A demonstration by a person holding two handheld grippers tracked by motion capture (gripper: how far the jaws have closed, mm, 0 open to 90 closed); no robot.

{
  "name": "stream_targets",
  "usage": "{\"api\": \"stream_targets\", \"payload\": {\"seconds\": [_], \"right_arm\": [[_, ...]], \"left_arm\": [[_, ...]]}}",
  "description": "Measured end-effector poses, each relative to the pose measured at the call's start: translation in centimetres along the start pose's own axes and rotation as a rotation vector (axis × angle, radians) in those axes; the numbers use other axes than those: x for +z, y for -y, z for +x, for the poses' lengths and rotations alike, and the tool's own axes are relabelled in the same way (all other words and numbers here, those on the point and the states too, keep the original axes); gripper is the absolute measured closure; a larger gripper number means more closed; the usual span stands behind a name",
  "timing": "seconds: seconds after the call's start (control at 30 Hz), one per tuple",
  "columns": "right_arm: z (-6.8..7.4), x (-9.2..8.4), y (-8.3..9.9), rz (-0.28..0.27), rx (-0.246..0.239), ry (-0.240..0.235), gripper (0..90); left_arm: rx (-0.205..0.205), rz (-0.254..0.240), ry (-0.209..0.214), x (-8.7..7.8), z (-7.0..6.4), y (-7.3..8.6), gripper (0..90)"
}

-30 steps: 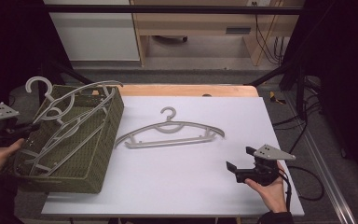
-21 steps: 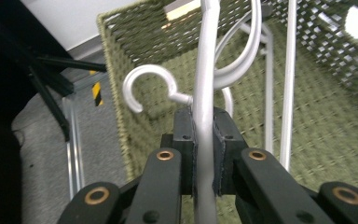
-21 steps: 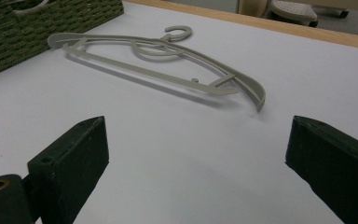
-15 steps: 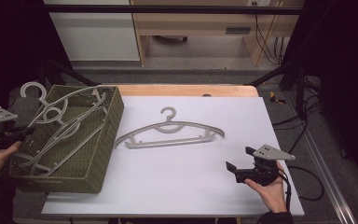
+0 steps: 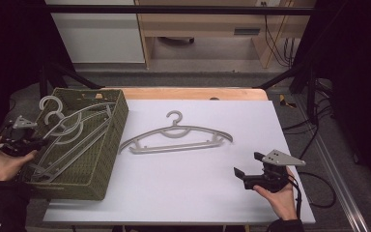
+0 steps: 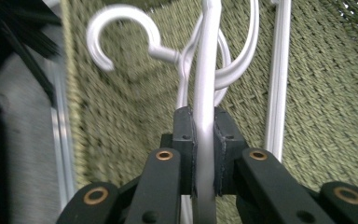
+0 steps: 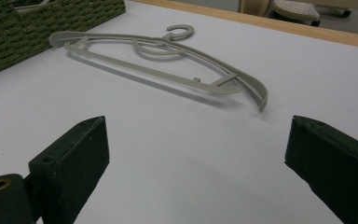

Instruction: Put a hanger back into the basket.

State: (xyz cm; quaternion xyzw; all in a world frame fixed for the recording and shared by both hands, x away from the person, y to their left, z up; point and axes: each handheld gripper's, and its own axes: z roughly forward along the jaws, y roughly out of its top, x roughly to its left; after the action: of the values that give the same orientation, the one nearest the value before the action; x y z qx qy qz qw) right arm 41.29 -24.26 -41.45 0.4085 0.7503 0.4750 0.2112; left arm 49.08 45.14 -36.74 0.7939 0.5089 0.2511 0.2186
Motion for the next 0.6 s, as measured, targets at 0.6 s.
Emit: {"api": "stream_targets", "payload": {"seconds": [0.6], "right_arm": [[-0.1, -0.2, 0.0, -0.008, 0.0, -0.004, 6.5]], "left_arm": [[-0.052, -0.107, 0.023, -1.5, -1.4, -0.4, 57.4]]}}
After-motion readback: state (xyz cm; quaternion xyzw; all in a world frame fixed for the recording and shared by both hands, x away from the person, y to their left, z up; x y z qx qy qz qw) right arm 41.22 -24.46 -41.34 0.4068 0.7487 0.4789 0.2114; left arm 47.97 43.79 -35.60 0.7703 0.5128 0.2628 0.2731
